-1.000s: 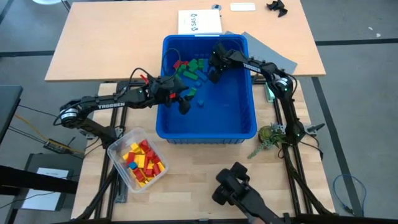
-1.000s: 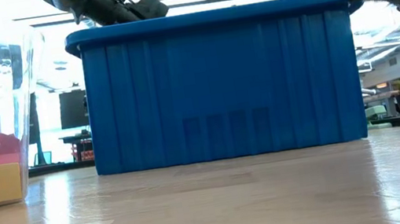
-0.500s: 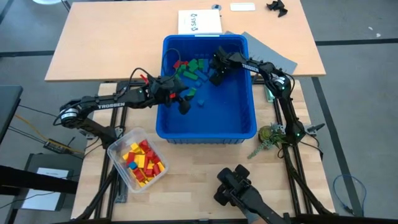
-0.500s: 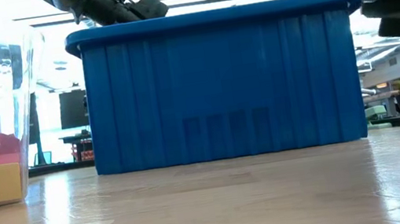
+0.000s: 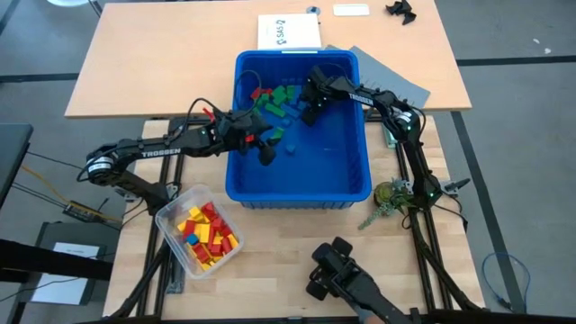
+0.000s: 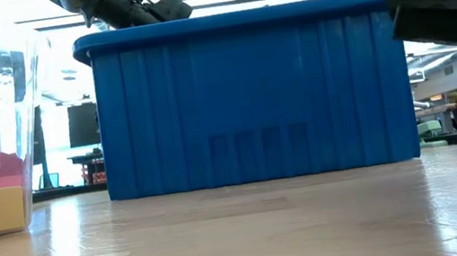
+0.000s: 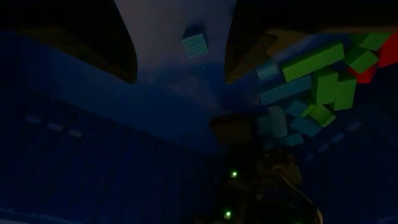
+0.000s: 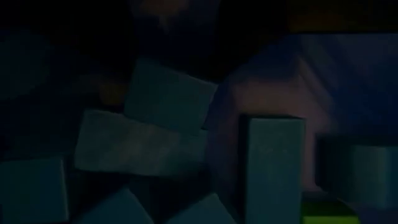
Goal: Sort Items/Unsort Items
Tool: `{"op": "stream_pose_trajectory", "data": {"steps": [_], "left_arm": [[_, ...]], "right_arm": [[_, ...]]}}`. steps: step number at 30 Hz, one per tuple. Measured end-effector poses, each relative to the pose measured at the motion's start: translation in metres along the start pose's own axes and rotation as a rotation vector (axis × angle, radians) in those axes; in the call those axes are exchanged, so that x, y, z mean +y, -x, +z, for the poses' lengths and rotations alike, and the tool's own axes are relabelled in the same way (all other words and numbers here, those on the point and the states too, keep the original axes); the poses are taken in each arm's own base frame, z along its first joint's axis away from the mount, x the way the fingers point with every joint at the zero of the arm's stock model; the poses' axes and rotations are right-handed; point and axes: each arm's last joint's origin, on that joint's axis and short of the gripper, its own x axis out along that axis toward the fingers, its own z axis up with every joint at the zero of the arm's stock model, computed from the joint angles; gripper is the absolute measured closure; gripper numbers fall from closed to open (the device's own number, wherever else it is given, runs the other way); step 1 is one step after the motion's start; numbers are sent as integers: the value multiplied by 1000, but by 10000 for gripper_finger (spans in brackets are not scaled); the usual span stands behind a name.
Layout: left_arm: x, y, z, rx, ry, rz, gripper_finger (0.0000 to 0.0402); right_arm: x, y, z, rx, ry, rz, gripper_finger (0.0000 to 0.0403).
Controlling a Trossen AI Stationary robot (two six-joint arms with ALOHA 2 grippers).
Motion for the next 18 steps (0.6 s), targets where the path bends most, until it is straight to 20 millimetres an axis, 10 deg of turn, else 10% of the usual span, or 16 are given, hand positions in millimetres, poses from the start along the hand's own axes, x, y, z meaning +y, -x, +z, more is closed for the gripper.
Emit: {"op": "stream_pose_trajectory", "data": {"steps": [18], "left_arm": [[0, 0, 0, 0, -3, 0, 154]], "right_arm": [[-2, -11, 0, -121, -126, -11, 170]]}}
